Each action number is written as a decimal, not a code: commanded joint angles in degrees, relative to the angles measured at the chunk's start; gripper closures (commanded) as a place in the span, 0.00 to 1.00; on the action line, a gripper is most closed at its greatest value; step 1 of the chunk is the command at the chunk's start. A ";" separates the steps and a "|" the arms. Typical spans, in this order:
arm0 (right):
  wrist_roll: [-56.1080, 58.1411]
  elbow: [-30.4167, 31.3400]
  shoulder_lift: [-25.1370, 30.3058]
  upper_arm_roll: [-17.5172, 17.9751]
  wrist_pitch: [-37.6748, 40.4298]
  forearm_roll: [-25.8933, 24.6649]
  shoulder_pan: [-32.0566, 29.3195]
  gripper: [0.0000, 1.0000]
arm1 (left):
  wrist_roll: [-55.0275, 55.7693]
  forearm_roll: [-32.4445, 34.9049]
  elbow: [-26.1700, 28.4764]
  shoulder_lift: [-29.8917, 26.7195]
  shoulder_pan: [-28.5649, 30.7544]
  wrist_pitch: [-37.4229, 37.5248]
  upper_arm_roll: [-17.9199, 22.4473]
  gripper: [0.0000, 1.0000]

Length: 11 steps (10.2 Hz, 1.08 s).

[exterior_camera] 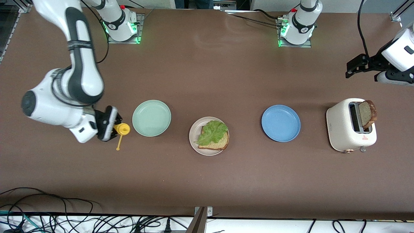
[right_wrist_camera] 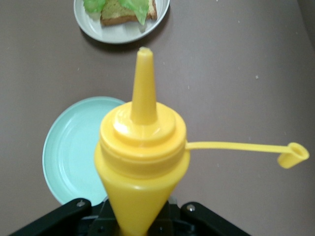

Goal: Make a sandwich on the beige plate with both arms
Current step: 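Carry the mustard bottle with the right gripper over the sandwich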

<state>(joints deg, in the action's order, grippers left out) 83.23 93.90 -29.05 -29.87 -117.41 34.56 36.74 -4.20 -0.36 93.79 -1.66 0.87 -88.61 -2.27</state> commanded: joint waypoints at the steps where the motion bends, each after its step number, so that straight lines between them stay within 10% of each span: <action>1: -15.05 -4.66 -3.45 -0.72 -2.55 -8.07 6.47 1.00 | -0.10 -1.31 -0.62 -0.01 0.18 0.89 0.08 0.00; 11: -62.05 -24.09 -28.32 -0.98 -1.77 -57.84 29.00 1.00 | -0.10 -1.31 -0.62 -0.01 0.27 0.89 0.08 0.00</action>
<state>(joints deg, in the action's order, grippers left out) 21.85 75.39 -52.38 -29.32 -120.62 -20.04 65.47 -4.20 -0.37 93.79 -1.66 0.92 -88.59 -2.24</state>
